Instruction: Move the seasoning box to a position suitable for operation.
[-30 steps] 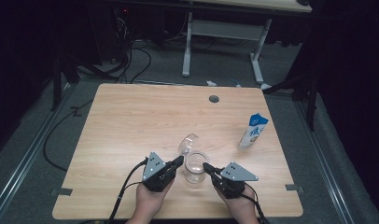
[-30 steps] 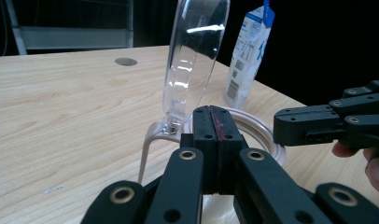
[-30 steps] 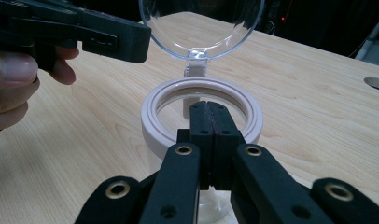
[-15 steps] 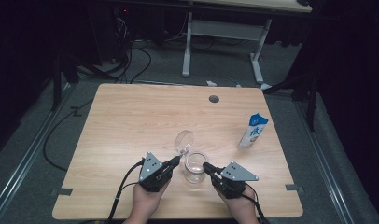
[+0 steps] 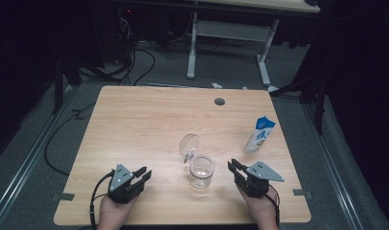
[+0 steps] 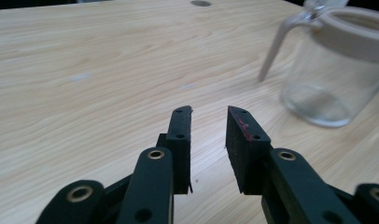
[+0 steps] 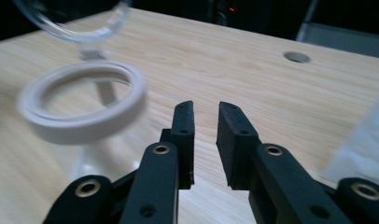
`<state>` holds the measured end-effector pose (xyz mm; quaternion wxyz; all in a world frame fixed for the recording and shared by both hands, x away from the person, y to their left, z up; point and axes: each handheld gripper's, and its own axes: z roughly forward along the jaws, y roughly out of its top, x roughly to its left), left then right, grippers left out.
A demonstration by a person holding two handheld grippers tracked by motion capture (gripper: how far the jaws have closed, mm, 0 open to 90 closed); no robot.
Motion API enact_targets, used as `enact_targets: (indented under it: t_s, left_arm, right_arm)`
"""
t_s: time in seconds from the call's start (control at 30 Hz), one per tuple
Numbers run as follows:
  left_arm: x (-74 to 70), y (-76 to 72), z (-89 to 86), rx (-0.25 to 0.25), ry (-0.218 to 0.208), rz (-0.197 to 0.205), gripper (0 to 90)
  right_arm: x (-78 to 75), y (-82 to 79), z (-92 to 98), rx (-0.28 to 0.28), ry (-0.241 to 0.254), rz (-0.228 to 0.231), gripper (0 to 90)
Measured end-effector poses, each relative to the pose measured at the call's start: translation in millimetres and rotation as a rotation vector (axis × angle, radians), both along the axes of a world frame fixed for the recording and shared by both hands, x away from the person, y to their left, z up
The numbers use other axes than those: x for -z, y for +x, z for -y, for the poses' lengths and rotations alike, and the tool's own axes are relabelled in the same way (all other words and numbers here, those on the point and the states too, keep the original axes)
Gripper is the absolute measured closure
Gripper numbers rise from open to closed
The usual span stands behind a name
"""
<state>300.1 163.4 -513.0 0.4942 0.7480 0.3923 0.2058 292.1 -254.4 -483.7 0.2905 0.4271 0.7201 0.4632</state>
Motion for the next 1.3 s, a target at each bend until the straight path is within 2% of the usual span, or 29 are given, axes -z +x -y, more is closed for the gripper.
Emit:
enact_targets:
  t_s: [0.13,0.37,0.47,0.5,0.63,0.7,0.8,0.83,0.87,0.9,0.97,1.0,1.07,1.17,1.3]
  left_arm:
    - [5.7,-1.7,-10.2,-0.022,0.017,-0.008,67.8]
    - [10.1,3.2,-10.9,-0.017,0.096,-0.015,61.6]
    - [11.0,1.6,-12.5,-0.012,0.086,-0.013,61.1]
    - [11.0,1.2,-12.5,-0.010,0.083,-0.008,60.3]
    - [11.1,0.5,-9.4,-0.002,0.097,0.002,59.5]
    - [10.9,-0.7,-6.9,0.006,0.095,0.011,59.5]
    - [10.1,-1.2,-4.5,0.015,0.103,0.028,59.3]
    - [9.8,-1.5,-3.7,0.018,0.100,0.033,59.3]
    - [9.8,-1.5,-3.7,0.018,0.100,0.033,59.3]
    - [9.5,-2.2,-3.5,0.020,0.100,0.039,59.3]
    - [9.4,-2.9,-3.7,0.017,0.101,0.046,59.3]
    - [9.3,-3.0,-4.1,0.016,0.099,0.048,59.3]
    - [8.7,-3.6,-5.7,0.013,0.090,0.051,59.3]
    - [8.4,-4.6,-7.5,0.009,0.085,0.054,59.4]
    - [8.5,-5.3,-8.8,0.007,0.077,0.053,59.4]
  right_arm:
    - [7.2,5.4,9.1,0.049,-0.003,-0.025,73.8]
    - [21.0,14.9,22.7,0.141,-0.030,-0.063,70.6]
    - [21.5,15.9,27.7,0.174,-0.031,-0.055,67.4]
    - [21.7,18.1,34.1,0.215,-0.016,-0.058,62.7]
    - [22.2,22.9,40.1,0.247,-0.028,-0.071,58.0]
    - [21.4,29.1,43.7,0.272,-0.055,-0.076,53.0]
    - [19.5,40.3,47.4,0.313,-0.065,-0.087,39.7]
    - [18.3,47.7,48.6,0.340,-0.064,-0.085,34.7]
    - [18.3,47.7,48.6,0.340,-0.064,-0.085,34.7]
    - [17.0,56.1,50.0,0.359,-0.048,-0.091,29.1]
    - [16.3,59.3,50.3,0.367,-0.039,-0.098,26.8]
    - [14.7,67.2,50.4,0.387,-0.040,-0.108,22.6]
    - [13.2,73.5,51.1,0.400,-0.027,-0.110,19.9]
    - [10.7,83.1,52.0,0.432,-0.038,-0.116,15.8]
    - [7.4,93.0,53.4,0.465,-0.035,-0.123,14.5]
